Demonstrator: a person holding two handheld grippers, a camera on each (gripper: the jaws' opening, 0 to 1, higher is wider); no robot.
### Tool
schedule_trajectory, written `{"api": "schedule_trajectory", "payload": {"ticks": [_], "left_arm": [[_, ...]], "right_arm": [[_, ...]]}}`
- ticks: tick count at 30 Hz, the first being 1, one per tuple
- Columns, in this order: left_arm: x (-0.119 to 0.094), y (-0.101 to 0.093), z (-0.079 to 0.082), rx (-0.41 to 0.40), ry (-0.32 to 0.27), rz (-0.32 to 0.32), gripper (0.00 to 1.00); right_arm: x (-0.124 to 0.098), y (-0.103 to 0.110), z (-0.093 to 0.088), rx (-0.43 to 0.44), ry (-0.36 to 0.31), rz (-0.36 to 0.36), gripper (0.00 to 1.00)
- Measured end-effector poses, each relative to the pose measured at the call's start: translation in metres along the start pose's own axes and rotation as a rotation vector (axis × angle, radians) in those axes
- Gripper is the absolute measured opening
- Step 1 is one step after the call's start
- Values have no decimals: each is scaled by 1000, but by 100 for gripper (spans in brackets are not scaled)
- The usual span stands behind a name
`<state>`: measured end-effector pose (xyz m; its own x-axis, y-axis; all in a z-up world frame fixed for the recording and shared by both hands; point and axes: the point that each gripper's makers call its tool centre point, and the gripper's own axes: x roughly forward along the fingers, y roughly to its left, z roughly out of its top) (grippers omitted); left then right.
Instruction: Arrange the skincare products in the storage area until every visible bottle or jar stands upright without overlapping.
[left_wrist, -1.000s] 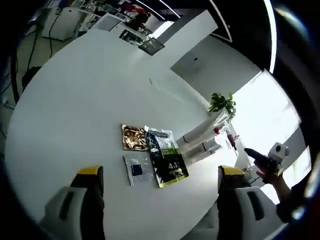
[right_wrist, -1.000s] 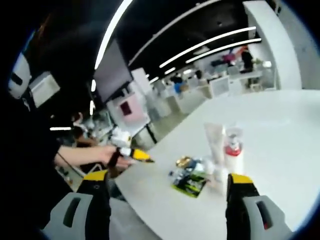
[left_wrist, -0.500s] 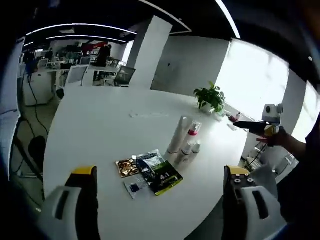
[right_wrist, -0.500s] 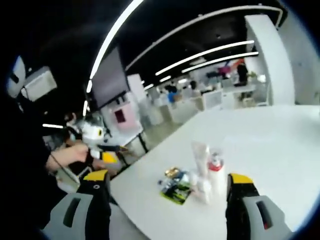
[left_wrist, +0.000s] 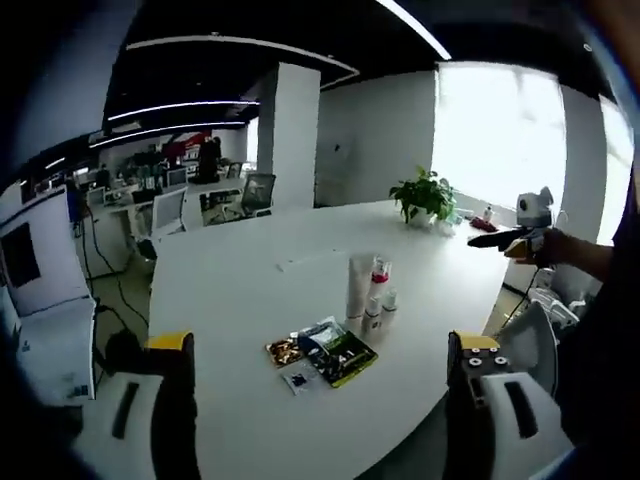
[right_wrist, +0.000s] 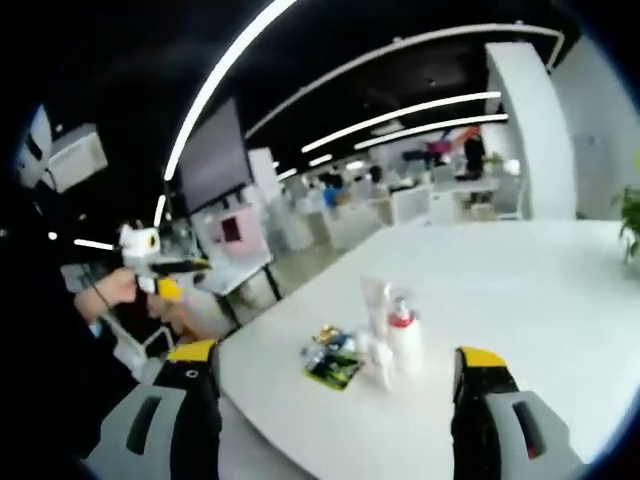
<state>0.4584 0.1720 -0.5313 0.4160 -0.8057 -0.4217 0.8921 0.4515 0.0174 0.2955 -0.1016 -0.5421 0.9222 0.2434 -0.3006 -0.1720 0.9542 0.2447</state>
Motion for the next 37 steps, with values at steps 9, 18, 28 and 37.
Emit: {"api": "schedule_trajectory", "payload": {"ticks": [9, 18, 28, 37], "left_arm": [[-21, -7, -17, -102, -23, 44, 99], [-24, -5, -19, -146, -28, 61, 99], [-21, -6, -18, -142, -28, 44, 99], [-16, -7, -31, -155, -2, 21, 99]], "right_arm": [[-7, 10, -6, -91, 20, -5, 99], [-5, 12, -16, -33, 4, 10, 99], [-6, 11, -23, -11, 13, -9, 99], [-1, 11, -32, -2, 44, -17, 99]]}}
